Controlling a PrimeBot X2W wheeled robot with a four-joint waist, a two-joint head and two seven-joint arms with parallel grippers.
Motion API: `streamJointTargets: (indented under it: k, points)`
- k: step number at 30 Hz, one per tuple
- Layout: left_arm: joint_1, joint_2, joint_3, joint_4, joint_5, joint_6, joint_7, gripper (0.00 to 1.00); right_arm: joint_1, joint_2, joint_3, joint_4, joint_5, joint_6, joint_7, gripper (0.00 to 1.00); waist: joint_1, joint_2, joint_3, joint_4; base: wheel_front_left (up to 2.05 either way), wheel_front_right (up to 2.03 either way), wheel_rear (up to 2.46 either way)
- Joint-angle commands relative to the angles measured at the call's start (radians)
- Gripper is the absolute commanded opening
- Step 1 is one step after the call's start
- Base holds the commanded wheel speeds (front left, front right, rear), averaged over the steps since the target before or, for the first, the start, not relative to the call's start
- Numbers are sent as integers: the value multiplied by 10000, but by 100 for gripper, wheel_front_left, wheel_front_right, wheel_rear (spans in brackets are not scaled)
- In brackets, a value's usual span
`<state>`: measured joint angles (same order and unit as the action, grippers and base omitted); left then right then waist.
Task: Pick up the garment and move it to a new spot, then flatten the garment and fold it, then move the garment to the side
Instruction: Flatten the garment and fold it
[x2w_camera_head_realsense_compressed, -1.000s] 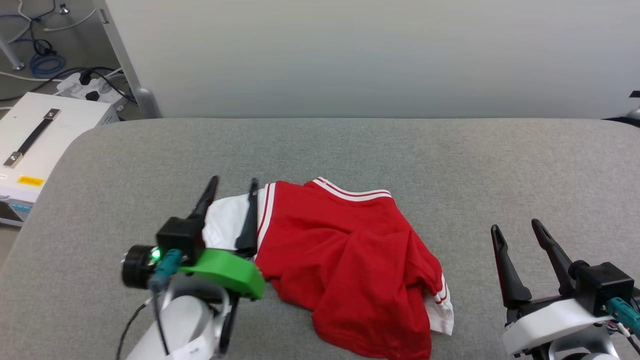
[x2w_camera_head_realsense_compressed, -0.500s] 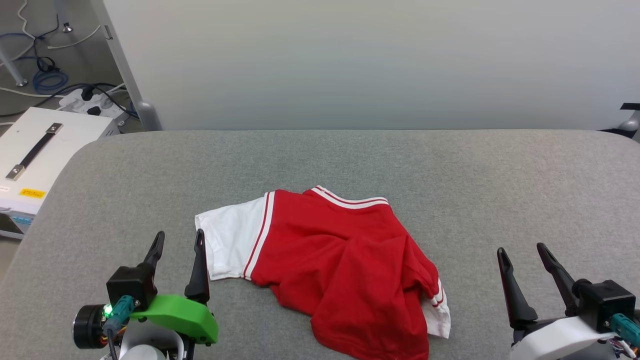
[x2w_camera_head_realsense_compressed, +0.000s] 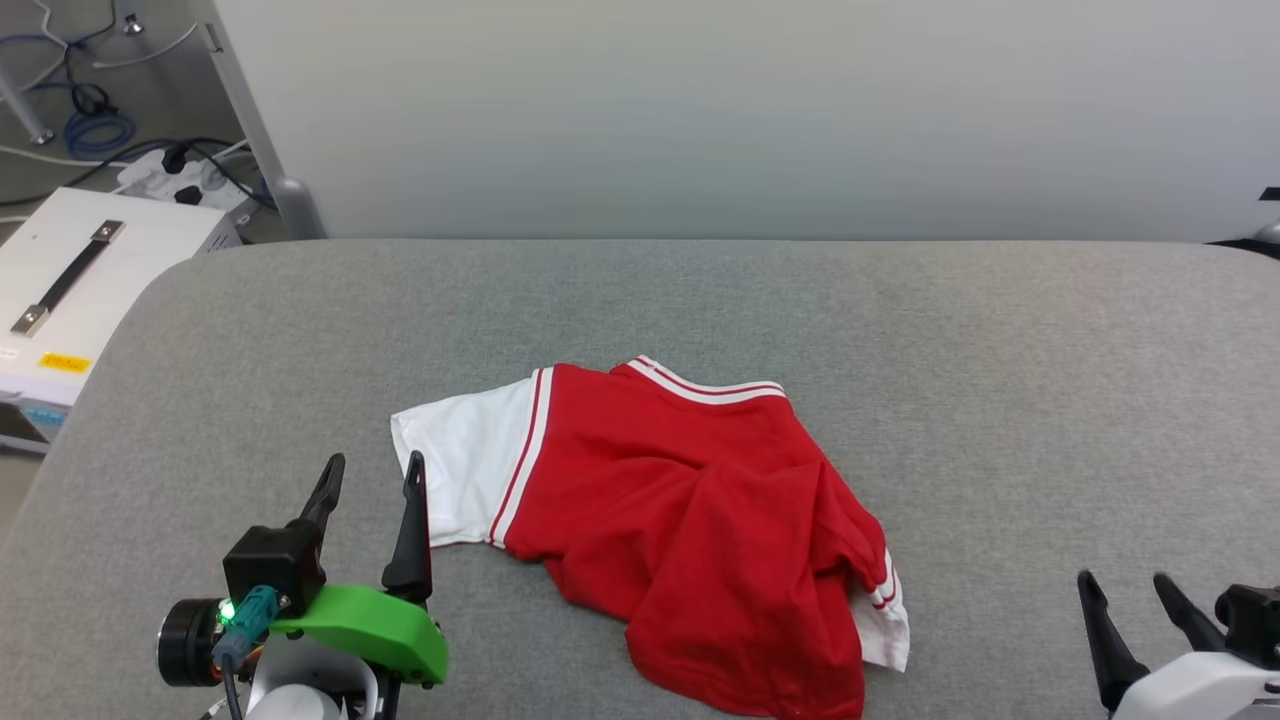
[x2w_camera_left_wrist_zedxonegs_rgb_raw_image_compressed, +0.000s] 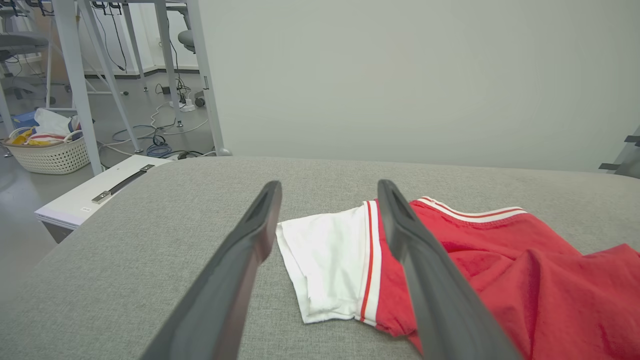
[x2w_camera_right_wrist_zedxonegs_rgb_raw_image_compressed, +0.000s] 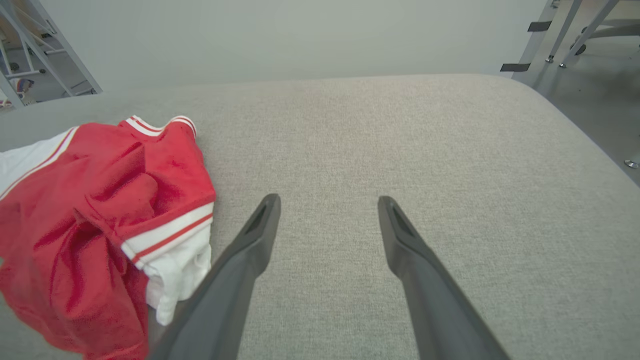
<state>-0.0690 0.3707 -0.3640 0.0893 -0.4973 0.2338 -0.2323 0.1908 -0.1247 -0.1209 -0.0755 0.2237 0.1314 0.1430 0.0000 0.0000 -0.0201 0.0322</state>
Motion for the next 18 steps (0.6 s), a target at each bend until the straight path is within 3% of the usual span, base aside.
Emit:
streamJointTargets:
  k: [1, 7, 18]
  points:
    - [-205, -28, -18, -33, 2, 31, -13, 100, 113, -162, -60, 208, 189, -7, 403, 100, 0, 0, 208, 191, 0, 0, 0]
    - [-596, -281, -43, 46, 59, 5, -121, 100, -228, -899, 656, 699, 842, -7, 1781, 100, 0, 0, 715, 638, 0, 0, 0]
    - [-1227, -871, -107, 456, 204, -249, -262, 100, -1539, -1712, 2749, 1132, 1831, -7, 2715, 100, 0, 0, 1628, 1521, 0, 0, 0]
